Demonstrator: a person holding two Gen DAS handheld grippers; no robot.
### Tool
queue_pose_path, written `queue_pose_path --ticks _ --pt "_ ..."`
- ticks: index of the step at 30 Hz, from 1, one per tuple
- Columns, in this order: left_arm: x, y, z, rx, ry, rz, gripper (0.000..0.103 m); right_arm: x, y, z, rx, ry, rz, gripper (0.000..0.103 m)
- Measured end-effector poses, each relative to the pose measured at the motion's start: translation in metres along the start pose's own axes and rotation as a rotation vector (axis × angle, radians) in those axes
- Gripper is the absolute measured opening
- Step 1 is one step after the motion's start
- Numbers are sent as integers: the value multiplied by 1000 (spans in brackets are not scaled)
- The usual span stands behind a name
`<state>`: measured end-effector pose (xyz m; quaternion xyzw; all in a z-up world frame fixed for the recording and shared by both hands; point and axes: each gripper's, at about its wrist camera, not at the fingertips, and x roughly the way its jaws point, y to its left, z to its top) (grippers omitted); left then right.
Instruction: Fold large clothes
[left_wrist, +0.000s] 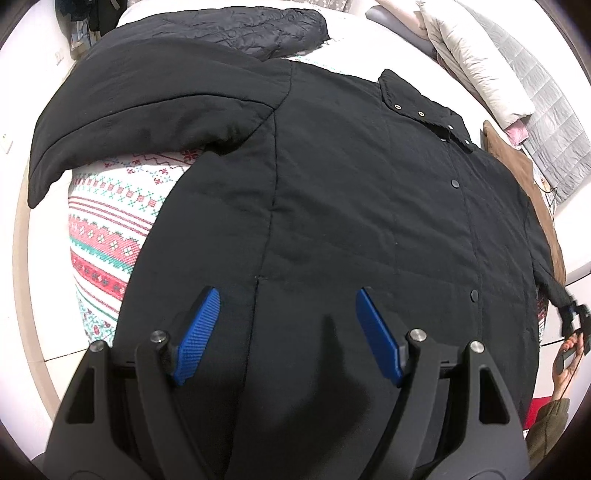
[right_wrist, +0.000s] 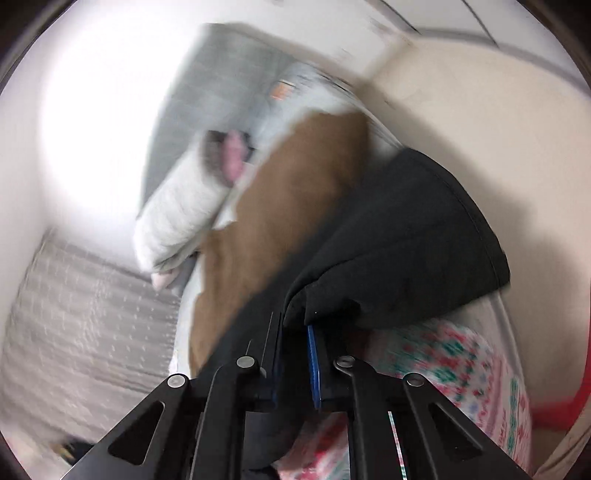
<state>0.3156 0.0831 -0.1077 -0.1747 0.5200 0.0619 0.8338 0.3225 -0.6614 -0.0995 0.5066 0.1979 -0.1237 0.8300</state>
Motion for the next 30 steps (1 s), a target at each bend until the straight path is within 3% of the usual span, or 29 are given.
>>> queue_pose_path --ticks 4,7,10,13,17,19,21,23,24,25,26,27,30 --pt "-5 3 4 -13 -11 0 77 -19 60 -11 -221 -58 30 11" --pt "-6 10 6 -25 -1 -4 77 -17 55 -14 -165 -60 22 11" --pt "-9 17 8 -32 -20 18 77 -9 27 -10 -82 -41 -68 11" --pt "-11 23 11 -31 -49 71 77 -8 24 -10 -111 -53 -133 11" --pt "-12 24 11 -38 -47 58 77 -27 62 -16 -282 -178 -165 11" --pt "-12 20 11 -30 -45 44 77 -44 112 -37 -478 -273 -146 11" --pt "-10 17 11 -9 -43 41 77 -53 147 -69 -657 -288 -87 11" --pt "-9 19 11 -4 -38 41 77 -43 172 -91 -709 -191 -33 12" --pt "-10 23 11 -11 -45 44 77 -32 170 -95 -648 -86 18 21" --pt "-11 25 12 -13 -51 49 77 -19 158 -93 -546 35 74 31" --pt "-12 28 12 -10 -60 58 77 -7 140 -89 -426 119 115 58" --pt "-14 31 12 -3 -72 77 77 2 122 -85 -323 171 132 71" --pt "-16 35 8 19 -95 118 77 24 61 -77 -93 302 52 71"
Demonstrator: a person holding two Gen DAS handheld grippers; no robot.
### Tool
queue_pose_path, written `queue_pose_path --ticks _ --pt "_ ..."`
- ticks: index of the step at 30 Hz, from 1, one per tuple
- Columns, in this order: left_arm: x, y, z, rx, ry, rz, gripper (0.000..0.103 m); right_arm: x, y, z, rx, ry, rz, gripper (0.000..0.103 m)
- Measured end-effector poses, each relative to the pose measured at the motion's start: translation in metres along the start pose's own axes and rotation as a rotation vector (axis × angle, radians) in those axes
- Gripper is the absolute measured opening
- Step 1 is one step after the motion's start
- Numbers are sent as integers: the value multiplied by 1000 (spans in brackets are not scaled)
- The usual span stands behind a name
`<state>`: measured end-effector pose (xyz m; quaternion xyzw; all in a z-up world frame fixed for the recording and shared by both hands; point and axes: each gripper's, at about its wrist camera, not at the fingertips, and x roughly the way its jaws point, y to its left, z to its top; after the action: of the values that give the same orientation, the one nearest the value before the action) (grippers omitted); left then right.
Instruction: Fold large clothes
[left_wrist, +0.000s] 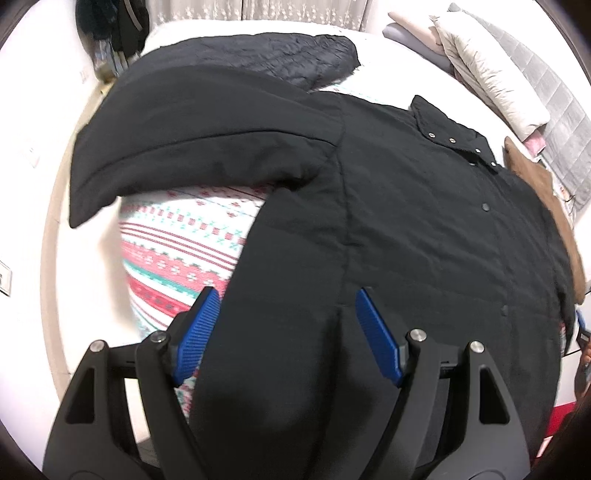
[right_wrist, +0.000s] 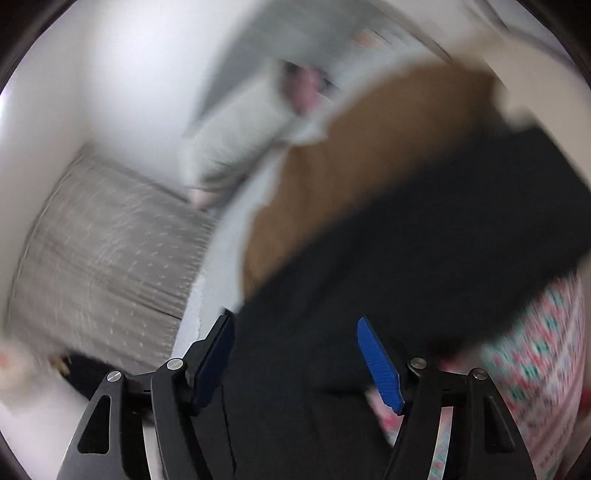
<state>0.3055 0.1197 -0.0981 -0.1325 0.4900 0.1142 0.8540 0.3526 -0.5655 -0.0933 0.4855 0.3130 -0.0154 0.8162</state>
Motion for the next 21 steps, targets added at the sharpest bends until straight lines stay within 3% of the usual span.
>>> queue_pose_path --ticks 3,10,13,14,17,21 --pt "1 0 -2 8 10 -3 77 -6 -51 7 150 3 -77 71" --pt "6 -11 -5 33 24 -13 77 -16 -104 17 324 -41 -74 71" --pt "9 -14 -7 40 35 -15 77 -16 -128 14 406 -109 -34 68" --pt "9 -15 -8 43 36 -16 77 -18 -132 16 416 -139 -29 62" --pt "10 -19 -8 56 31 -10 77 -24 -129 19 361 -192 -75 15" --pt "8 -20 -7 51 22 -14 77 -32 -90 31 159 -254 -143 10"
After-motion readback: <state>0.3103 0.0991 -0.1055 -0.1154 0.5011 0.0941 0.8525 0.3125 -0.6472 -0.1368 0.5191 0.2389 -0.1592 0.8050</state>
